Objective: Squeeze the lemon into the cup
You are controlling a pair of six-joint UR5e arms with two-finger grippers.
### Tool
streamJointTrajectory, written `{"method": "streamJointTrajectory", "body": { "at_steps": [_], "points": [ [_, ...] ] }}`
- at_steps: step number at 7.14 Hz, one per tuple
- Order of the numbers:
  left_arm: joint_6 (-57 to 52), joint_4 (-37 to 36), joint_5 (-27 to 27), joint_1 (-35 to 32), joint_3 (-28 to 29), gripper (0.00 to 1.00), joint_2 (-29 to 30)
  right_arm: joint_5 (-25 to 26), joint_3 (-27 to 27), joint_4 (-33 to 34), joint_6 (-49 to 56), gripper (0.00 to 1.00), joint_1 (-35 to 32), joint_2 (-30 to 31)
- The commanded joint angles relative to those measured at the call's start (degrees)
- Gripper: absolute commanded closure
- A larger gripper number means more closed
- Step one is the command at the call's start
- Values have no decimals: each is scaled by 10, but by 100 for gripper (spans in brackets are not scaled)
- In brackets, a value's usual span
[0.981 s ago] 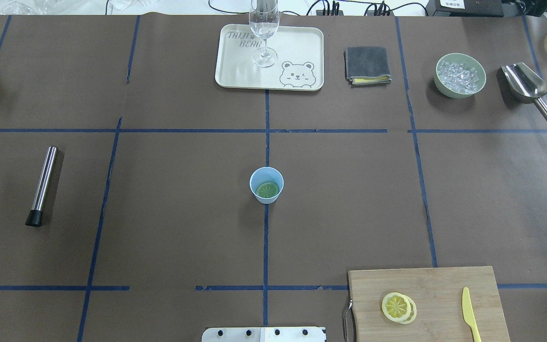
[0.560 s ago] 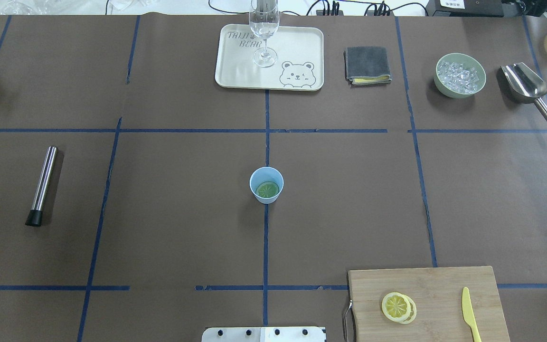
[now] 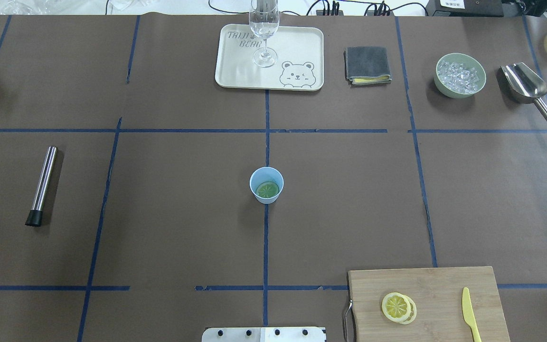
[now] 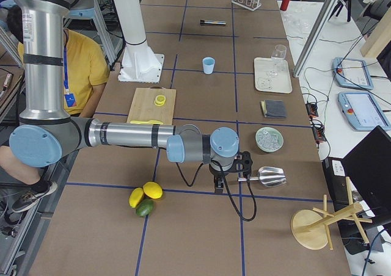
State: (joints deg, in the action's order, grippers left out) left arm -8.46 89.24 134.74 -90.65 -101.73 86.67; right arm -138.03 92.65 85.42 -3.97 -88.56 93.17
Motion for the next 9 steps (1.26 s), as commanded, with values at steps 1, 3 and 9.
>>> {"method": "streamJointTrajectory", "body": {
  "at_steps": [1,3,9],
  "points": [
    [-17,-80,27,3,-11,0,17,1,2,-3,2,0,0,7],
    [-21,-85,23,5,6,0,7,0,1,-3,2,0,1,10],
    [-20,-86,21,6,26,0,-13,6,-4,-5,-6,0,8,18]
  ]
}}
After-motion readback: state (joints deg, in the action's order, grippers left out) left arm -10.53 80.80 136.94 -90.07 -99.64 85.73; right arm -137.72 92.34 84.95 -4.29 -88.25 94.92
